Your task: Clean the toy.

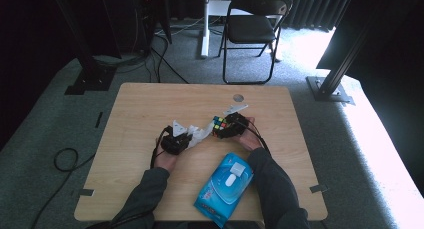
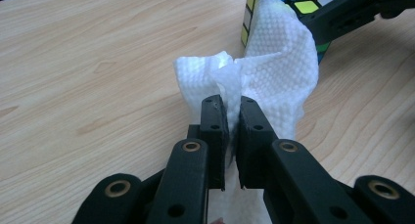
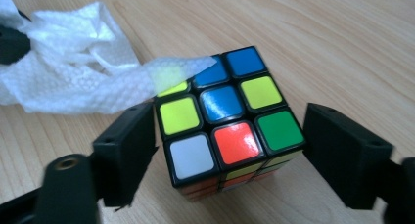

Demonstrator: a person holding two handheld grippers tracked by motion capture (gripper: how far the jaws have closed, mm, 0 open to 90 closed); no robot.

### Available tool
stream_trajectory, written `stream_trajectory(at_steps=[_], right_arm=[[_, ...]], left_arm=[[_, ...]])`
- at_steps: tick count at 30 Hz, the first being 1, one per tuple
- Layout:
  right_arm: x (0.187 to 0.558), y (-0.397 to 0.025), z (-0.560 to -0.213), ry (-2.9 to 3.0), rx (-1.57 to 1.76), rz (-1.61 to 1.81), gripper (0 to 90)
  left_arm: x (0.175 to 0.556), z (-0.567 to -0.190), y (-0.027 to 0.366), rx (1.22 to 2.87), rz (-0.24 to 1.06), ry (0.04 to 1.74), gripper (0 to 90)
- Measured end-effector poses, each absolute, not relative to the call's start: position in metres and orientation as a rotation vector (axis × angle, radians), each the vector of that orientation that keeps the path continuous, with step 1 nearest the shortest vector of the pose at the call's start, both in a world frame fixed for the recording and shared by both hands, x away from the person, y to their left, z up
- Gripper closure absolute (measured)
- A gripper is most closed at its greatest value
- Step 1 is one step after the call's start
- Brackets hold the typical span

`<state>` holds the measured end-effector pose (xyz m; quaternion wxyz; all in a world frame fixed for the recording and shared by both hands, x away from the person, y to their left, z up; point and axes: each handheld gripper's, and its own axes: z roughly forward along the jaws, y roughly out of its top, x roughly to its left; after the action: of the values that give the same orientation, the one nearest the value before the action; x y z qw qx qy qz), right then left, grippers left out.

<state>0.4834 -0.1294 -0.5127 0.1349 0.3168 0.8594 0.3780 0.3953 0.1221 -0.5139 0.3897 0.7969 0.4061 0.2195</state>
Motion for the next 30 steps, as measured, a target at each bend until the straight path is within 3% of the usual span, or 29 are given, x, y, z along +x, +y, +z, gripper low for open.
stream_trajectory(at_steps=[8,30], right_arm=[[0.481,-0.127,-0.518,2.484,0.909,1.049,32.7],[0.47,-0.124,-0.506,2.449,0.888,1.118,34.2]], left_arm=[[0.396,-0.513,0.123,2.024,0.562,1.031,83.4],[0.395,-0.508,0.122,2.003,0.567,1.02,84.0]])
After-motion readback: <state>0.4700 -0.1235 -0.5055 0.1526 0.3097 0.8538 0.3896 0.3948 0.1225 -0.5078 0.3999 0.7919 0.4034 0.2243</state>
